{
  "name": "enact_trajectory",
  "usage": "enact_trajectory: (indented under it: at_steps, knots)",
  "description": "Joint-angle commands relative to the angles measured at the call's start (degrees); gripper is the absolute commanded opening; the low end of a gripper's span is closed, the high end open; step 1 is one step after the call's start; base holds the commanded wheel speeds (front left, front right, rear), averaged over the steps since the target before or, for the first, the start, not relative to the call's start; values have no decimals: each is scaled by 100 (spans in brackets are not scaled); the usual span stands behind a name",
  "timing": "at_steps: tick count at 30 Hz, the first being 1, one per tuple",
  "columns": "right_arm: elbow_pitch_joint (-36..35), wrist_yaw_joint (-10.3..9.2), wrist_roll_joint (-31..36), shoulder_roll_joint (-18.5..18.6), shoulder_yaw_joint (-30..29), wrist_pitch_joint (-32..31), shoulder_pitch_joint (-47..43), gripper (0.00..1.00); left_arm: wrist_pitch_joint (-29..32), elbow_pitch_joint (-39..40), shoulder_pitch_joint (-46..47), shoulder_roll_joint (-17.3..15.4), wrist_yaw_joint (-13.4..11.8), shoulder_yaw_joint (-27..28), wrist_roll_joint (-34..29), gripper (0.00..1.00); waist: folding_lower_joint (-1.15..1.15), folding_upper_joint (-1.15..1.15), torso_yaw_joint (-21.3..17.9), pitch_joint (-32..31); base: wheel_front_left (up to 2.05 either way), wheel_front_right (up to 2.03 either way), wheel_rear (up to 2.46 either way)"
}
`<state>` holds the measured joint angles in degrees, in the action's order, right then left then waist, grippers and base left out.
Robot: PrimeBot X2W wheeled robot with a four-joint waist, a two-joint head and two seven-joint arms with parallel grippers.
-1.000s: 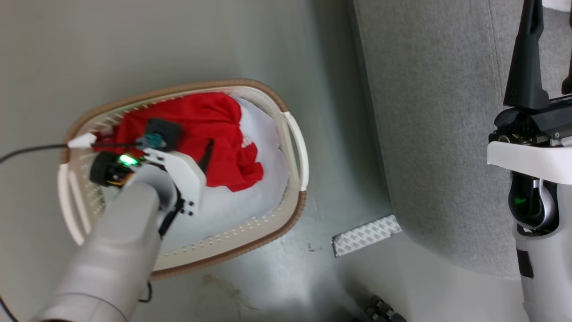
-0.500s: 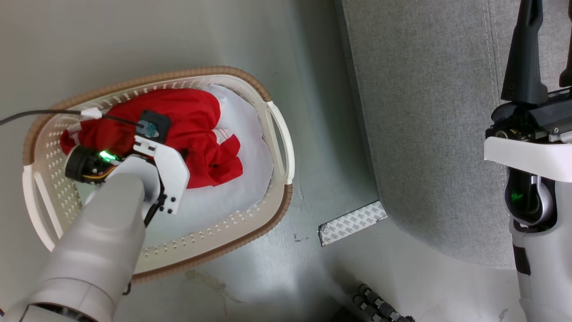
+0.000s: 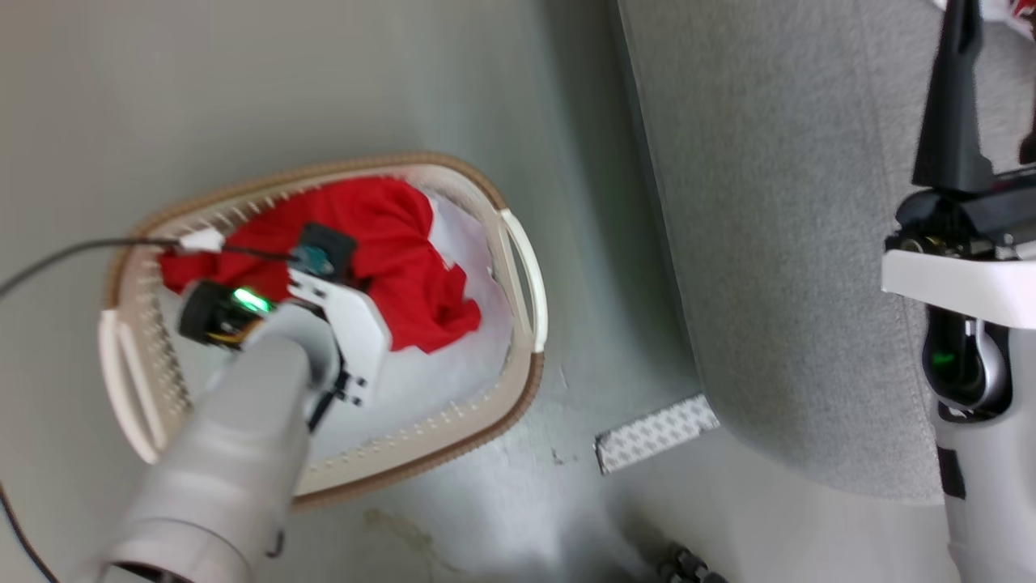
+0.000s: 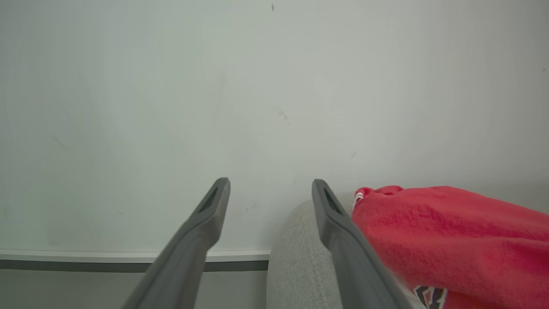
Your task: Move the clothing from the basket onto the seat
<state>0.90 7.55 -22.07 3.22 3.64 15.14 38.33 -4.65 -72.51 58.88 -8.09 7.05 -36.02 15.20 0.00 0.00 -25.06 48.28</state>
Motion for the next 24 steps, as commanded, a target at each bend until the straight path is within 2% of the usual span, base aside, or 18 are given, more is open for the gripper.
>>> enact_trajectory:
  at_steps: [1, 10, 24]
  knots:
    - [23, -13, 61, 60, -45, -1, -112, 100, -87, 5, -113, 44, 17, -21, 56, 0, 0, 0, 145, -283, 0, 0, 0]
    - [126, -13, 110, 368, -157, -1, -462, 100, -735, 385, -699, 432, 46, -278, 541, 0, 0, 0, 524, -1363, 0, 0, 0]
    - [449, -13, -15, 828, -171, -2, -1111, 100, -1030, 1658, -1473, 506, 48, -1061, 1598, 0, 0, 0, 1084, -2967, 0, 0, 0]
